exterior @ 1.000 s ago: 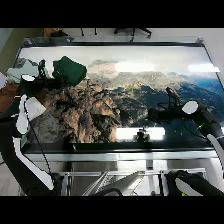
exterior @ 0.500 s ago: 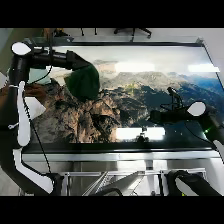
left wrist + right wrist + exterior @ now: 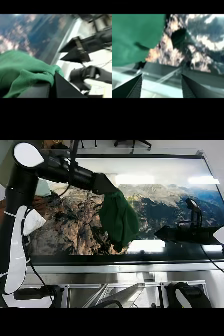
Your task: Fold the shirts.
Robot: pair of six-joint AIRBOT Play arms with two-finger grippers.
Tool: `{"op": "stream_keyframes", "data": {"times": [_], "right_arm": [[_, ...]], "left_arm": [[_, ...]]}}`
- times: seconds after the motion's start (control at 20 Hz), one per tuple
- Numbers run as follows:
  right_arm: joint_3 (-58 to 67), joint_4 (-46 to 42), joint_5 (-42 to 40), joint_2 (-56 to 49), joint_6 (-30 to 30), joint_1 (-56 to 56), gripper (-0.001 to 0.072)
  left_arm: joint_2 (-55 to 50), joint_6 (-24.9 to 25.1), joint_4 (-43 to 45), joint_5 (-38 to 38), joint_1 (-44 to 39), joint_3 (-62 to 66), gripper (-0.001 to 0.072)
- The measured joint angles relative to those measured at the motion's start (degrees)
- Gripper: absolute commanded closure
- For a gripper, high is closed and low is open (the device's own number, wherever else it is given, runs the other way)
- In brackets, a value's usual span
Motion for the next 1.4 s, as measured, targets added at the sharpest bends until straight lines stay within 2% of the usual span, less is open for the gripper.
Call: {"op": "stream_keyframes", "data": {"times": [0.05, 0.15, 0.45, 0.65, 0.85, 0.95, 1.05, 1.15, 1.2, 1.25, 1.3, 1.35, 1.4], "right_arm": [[-1.5, 1.3, 0.5, 0.5, -0.6, -0.1, 0.0046], [-6.1, 5.1, -0.1, 0.9, -2.2, -0.2, 0.0047], [-20.2, 19.1, -11.3, -0.6, -10.3, 0.4, 0.0073], [-22.8, 23.0, -20.0, -7.2, -14.4, 5.9, 0.0073], [-22.2, 24.7, -29.4, -18.0, -17.0, 16.3, 0.0076], [-20.0, 26.3, -32.8, -23.3, -19.3, 20.8, 0.0167], [-16.7, 27.7, -35.2, -27.7, -21.7, 23.6, 0.0173], [-13.5, 27.8, -36.9, -30.6, -23.6, 24.9, 0.0249], [-12.0, 27.5, -37.9, -31.5, -24.1, 25.2, 0.025], [-10.7, 27.0, -38.9, -32.1, -24.6, 25.5, 0.0316], [-9.5, 26.3, -39.5, -32.6, -25.0, 25.6, 0.0516], [-8.5, 25.9, -40.0, -32.9, -25.2, 25.6, 0.0575], [-7.6, 25.5, -40.4, -33.0, -25.4, 25.5, 0.0665]], "left_arm": [[0.4, -0.5, 1.2, 0.9, -0.5, -2.1, 0.0694], [0.9, -0.9, 3.6, 2.8, -0.8, -6.5, 0.0694], [1.4, -1.3, 9.0, 6.3, 5.0, -15.9, 0.0694], [1.5, -0.2, 10.1, 7.2, 10.0, -21.1, 0.0694], [1.5, 2.4, 10.5, 8.3, 12.9, -25.0, 0.0694], [1.5, 3.7, 10.6, 8.6, 13.8, -26.0, 0.0694], [1.4, 4.4, 10.6, 8.6, 14.8, -26.5, 0.0694], [1.4, 5.0, 10.7, 8.6, 15.4, -26.8, 0.0693], [1.4, 5.2, 10.7, 8.5, 15.6, -26.8, 0.0694], [1.4, 5.4, 10.7, 8.4, 15.8, -26.9, 0.0694], [1.4, 5.7, 10.7, 8.4, 15.9, -26.9, 0.0694], [1.4, 5.8, 10.7, 8.4, 16.0, -26.9, 0.0694], [1.4, 6.1, 10.7, 8.2, 16.0, -27.0, 0.0694]]}}
